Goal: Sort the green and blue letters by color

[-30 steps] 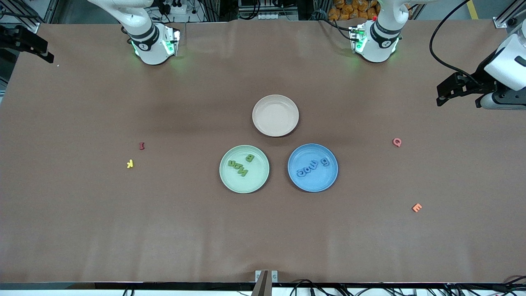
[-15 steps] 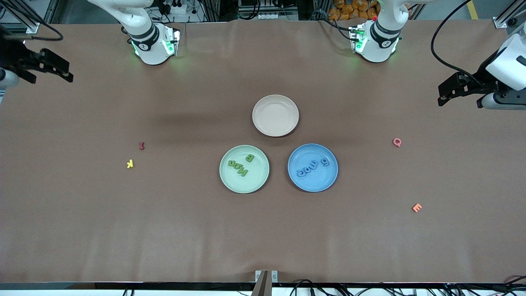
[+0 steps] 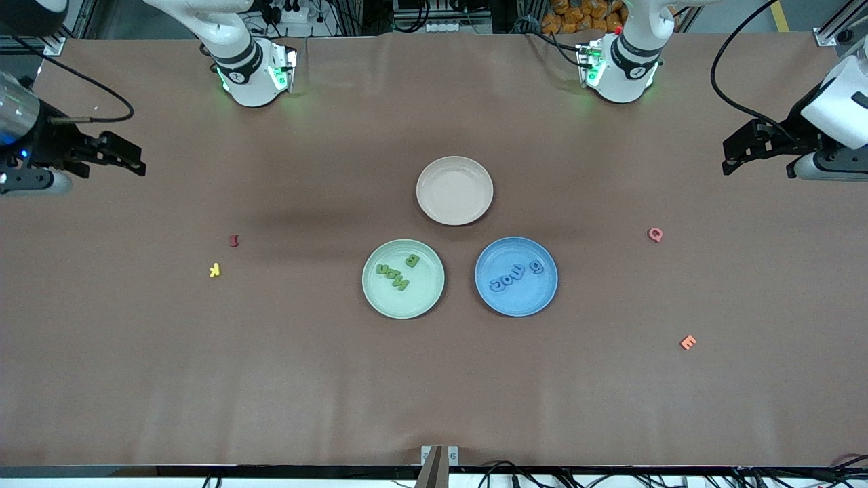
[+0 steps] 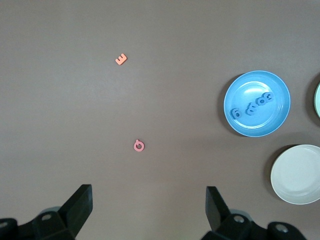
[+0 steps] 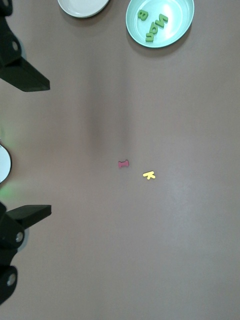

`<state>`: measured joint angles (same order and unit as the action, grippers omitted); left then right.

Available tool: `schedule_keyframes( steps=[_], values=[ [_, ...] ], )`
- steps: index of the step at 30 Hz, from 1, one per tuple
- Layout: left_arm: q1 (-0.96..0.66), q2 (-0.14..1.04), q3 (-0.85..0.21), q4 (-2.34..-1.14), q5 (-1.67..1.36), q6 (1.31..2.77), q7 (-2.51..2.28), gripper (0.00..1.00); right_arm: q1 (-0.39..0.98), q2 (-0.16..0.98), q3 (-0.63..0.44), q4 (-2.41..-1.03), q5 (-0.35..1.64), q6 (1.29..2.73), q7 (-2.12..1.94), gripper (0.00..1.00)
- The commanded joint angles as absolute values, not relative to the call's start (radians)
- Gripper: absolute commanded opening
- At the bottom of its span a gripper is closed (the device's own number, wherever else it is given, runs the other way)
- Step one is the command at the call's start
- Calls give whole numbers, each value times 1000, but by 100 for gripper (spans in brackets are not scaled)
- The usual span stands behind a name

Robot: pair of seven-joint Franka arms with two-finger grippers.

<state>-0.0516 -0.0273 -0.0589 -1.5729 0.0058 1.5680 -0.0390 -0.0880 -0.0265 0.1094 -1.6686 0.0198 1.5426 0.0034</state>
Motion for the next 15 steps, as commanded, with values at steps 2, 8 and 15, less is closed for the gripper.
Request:
schedule_keyframes(
  steps=[2, 8, 15],
  values=[
    [-48, -29, -63, -1566, 8, 1569, -18, 100, -74, 8, 110, -1661, 0, 1572, 41, 100],
    [-48, -28, -63, -1566, 9, 1569, -18, 100, -67, 15, 112, -1657, 2, 1592, 49, 100],
    [-48, -29, -63, -1568, 9, 1568, -18, 100, -64, 17, 110, -1637, 11, 1667, 51, 100]
  ],
)
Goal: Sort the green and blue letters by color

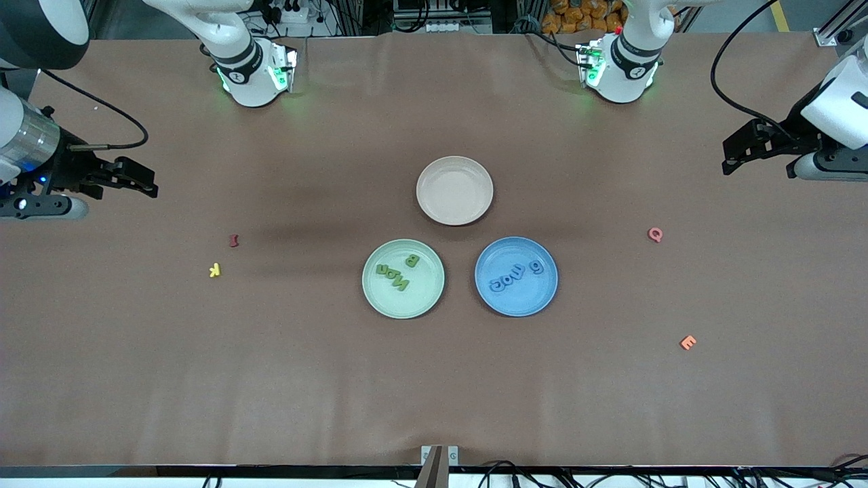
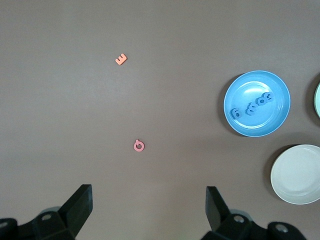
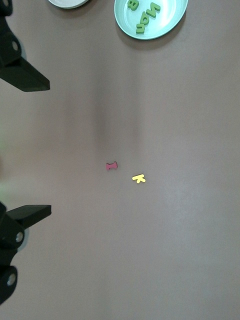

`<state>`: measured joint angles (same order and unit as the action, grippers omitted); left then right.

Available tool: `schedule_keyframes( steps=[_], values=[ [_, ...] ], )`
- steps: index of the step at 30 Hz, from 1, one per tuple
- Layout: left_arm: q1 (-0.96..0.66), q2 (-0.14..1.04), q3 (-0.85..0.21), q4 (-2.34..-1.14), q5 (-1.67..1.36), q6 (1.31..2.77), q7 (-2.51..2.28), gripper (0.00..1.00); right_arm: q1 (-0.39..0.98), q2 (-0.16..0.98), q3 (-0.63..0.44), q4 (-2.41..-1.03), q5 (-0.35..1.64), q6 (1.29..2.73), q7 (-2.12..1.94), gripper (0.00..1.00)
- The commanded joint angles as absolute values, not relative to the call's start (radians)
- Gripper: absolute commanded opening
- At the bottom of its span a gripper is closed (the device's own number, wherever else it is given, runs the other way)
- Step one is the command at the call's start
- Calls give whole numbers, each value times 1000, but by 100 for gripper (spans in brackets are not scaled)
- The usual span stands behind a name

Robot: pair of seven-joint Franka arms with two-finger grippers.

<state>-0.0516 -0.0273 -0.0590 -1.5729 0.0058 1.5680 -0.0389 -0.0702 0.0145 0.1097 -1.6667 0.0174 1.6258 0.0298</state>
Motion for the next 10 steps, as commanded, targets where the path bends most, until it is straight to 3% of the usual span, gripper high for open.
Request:
schedule_keyframes(
  steps=[1, 10],
  values=[
    [-48, -29, -63, -1568, 9, 1568, -18, 100, -64, 17, 109, -1629, 11, 1674, 51, 100],
    [-46, -29, -63, -1569, 8, 1566, -21, 100, -66, 18, 103, -1574, 15, 1617, 52, 100]
  ],
)
